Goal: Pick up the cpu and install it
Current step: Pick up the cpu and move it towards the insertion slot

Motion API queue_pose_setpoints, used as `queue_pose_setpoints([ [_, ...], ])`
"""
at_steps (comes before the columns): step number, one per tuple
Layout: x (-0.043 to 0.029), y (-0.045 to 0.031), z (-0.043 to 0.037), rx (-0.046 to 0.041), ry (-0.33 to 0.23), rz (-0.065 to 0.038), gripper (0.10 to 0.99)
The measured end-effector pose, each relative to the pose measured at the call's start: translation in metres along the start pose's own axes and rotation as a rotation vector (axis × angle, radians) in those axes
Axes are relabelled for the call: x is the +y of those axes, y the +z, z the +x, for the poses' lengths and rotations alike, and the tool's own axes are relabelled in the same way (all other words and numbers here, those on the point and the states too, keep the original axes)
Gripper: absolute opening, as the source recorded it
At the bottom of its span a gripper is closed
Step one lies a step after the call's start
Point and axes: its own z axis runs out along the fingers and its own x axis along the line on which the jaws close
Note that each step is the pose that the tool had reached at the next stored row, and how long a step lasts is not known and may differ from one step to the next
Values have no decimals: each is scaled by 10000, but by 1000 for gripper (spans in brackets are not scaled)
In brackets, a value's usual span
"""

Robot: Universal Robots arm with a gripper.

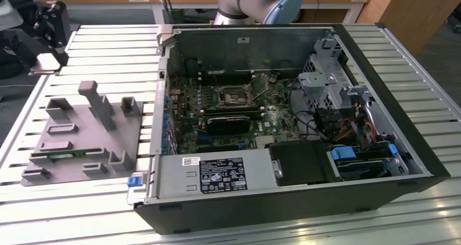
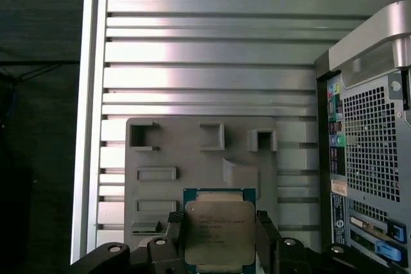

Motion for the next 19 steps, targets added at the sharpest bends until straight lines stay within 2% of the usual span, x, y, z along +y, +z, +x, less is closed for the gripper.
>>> queue_pose_setpoints([
  [19, 15, 3, -347, 0, 0, 0, 529],
])
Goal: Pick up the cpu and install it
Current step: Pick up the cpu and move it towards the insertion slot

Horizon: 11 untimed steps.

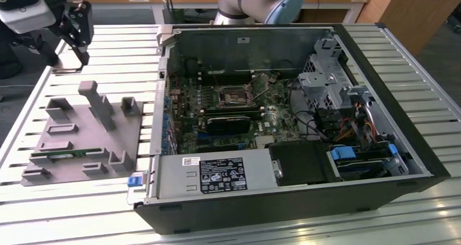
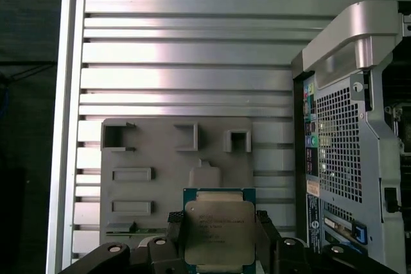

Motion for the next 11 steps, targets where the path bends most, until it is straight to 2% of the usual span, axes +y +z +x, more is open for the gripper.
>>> queue_pose_setpoints([
  [11, 8, 2, -202, 0, 1, 0, 529],
])
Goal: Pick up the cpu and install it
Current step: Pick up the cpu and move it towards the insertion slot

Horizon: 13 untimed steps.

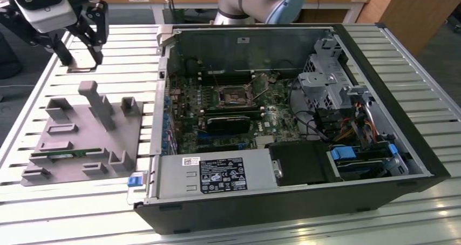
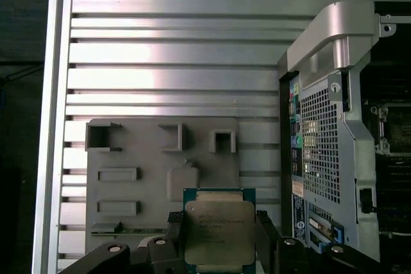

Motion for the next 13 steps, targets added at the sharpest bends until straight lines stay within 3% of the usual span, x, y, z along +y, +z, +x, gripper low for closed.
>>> queue_pose_setpoints([
  [13, 7, 2, -235, 0, 0, 0, 529],
])
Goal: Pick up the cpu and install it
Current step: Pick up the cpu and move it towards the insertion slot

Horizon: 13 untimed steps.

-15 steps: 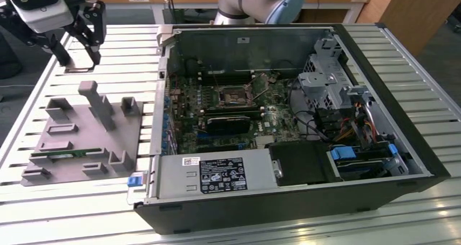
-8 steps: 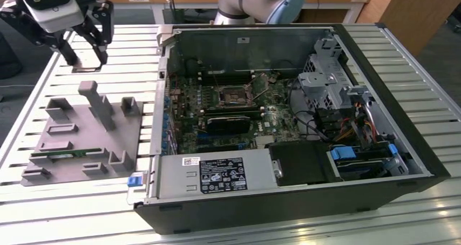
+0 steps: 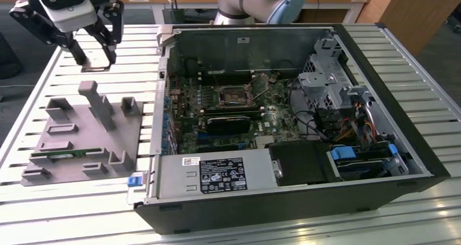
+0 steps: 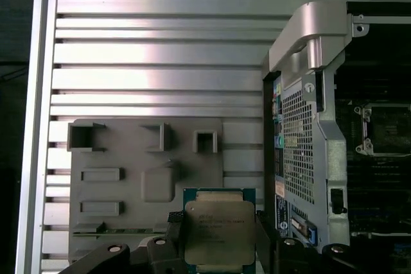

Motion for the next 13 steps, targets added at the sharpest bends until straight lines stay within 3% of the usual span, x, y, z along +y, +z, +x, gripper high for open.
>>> queue_pose_setpoints([
  [13, 13, 3, -202, 0, 1, 0, 529],
])
